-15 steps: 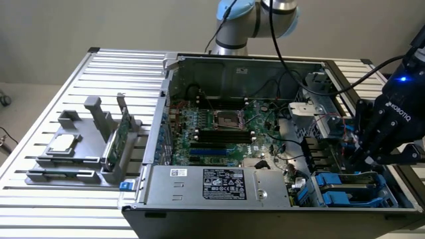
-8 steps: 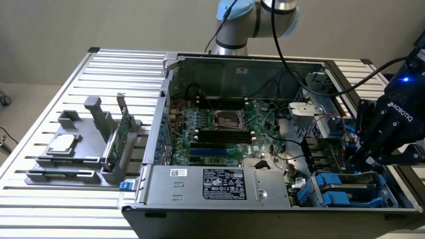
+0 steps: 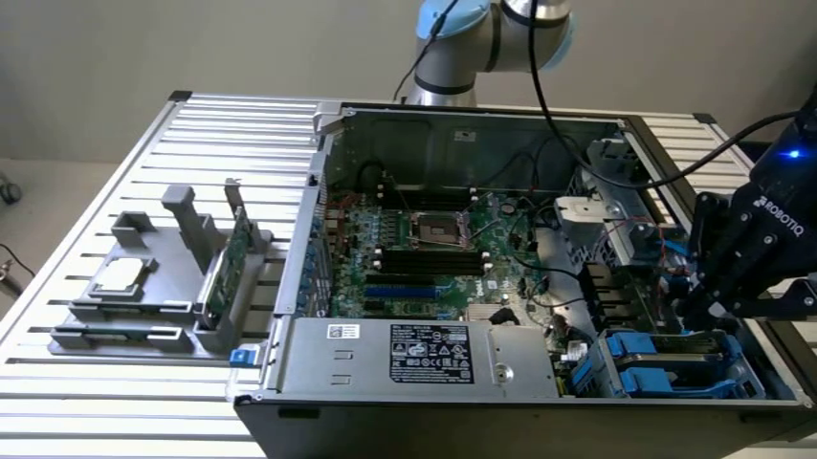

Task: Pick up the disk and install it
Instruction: 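Insert the first disk wire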

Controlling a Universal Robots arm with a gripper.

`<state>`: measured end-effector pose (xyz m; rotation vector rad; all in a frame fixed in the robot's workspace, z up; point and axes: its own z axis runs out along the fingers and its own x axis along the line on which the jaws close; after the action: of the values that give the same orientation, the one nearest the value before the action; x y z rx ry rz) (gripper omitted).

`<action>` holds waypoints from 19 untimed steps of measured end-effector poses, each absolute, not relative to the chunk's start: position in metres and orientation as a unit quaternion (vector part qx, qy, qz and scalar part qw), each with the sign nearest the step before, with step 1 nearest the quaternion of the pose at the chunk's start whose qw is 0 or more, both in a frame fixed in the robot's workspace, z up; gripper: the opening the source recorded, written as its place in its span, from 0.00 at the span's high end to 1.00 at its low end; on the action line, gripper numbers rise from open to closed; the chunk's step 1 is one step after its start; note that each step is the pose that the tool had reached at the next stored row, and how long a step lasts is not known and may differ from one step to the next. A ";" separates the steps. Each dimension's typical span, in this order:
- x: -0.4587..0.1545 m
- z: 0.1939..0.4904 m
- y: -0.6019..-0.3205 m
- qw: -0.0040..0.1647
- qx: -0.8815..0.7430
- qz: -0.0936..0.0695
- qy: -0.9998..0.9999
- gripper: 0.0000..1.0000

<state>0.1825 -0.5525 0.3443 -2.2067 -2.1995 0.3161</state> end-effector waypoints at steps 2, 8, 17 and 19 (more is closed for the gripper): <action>0.186 0.344 -0.554 0.008 -0.704 0.102 -0.702 0.84; 0.191 0.344 -0.563 0.023 -0.703 0.106 -0.703 0.84; 0.191 0.344 -0.565 0.026 -0.703 0.106 -0.703 0.84; 0.190 0.344 -0.566 0.027 -0.702 0.105 -0.703 0.84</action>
<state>0.1904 -0.5656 0.3444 -2.1694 -2.1725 0.3238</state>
